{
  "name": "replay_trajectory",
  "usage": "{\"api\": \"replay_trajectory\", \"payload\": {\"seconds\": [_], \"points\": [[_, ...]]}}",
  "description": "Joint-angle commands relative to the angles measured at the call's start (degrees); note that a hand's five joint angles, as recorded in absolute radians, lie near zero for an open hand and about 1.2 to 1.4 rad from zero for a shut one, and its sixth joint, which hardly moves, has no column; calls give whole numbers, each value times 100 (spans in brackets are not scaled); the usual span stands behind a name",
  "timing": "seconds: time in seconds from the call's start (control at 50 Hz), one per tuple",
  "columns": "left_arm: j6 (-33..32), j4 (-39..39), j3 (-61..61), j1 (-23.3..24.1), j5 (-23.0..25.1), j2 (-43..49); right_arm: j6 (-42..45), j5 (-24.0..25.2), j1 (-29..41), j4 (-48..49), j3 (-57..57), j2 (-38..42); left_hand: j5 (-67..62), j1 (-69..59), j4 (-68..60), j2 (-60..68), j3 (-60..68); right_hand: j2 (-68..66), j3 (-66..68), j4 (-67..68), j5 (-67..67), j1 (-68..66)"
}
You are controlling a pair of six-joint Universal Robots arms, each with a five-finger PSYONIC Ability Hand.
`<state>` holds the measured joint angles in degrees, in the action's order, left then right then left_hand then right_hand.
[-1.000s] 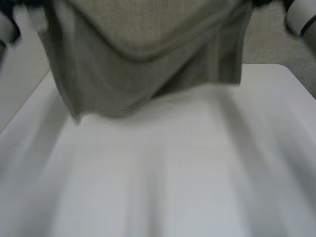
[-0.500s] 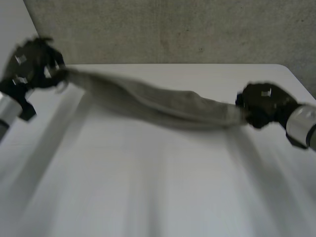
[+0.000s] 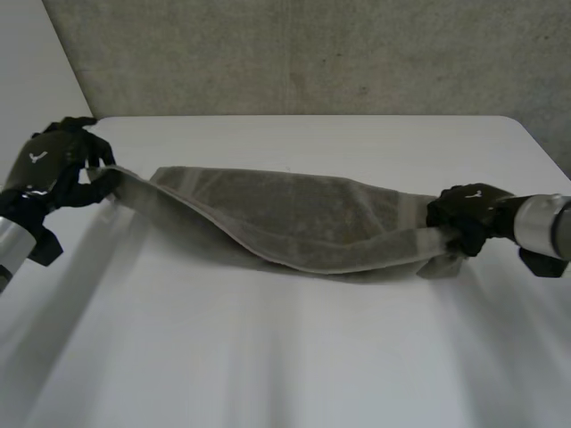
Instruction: Fold the towel.
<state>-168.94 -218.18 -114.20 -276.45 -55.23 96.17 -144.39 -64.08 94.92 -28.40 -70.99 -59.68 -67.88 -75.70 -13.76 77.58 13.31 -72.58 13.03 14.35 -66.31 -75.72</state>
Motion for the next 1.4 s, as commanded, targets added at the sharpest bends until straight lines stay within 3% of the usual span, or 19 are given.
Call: {"api": "replay_trajectory", "payload": {"seconds": [0.02,0.04,0.06,0.08,0.1,0.32,0.64,0.8,1.0,1.1,1.28,1.4], "points": [[-25,-41,196,478,-66,543,-527,-622,395,719,682,869,-212,-430,376,242,-331,-315,-303,-435,58,-1],[-25,-32,249,504,-66,631,-685,-754,448,992,753,932,-212,-430,376,242,-331,1621,-303,-435,1994,1935],[-25,-32,249,504,-66,631,-687,-755,448,994,754,932,-212,-430,376,242,-331,1640,-303,-435,2014,1955],[-25,-6,301,513,-75,701,-826,-842,483,1273,780,950,-212,-430,376,242,-331,4438,-303,-435,4812,4752],[-25,-5,345,513,-75,745,-923,-930,492,1519,780,941,-212,-430,376,242,-331,6248,-303,-435,6622,6562],[-7,3,442,496,-75,702,-1416,-1081,668,2075,525,458,-212,-430,376,242,-331,6258,-303,-435,6631,6572],[-16,12,363,504,-75,649,-1319,-861,712,2137,-1171,-685,-212,-430,376,242,-331,6258,-303,-435,6631,6572],[-7,3,355,513,-75,640,-556,-571,721,2594,-1926,-861,-212,-430,376,242,-331,6258,-303,-435,6631,6572],[-7,3,346,487,-75,640,269,-272,800,2840,-2164,-580,-212,-430,376,242,-331,6258,-303,-435,6631,6572],[-7,3,346,478,-84,640,771,-359,739,2875,-1884,-474,-212,-430,376,242,-331,6258,-303,-435,6631,6572],[-7,3,337,504,-84,631,-351,-922,756,3200,-1382,-790,-212,-430,376,242,-331,6258,-303,-435,6631,6572],[10,3,337,469,-84,631,-310,-905,870,3157,-1653,-808,-212,-430,376,242,-331,6258,-303,-435,6631,6572]]}}
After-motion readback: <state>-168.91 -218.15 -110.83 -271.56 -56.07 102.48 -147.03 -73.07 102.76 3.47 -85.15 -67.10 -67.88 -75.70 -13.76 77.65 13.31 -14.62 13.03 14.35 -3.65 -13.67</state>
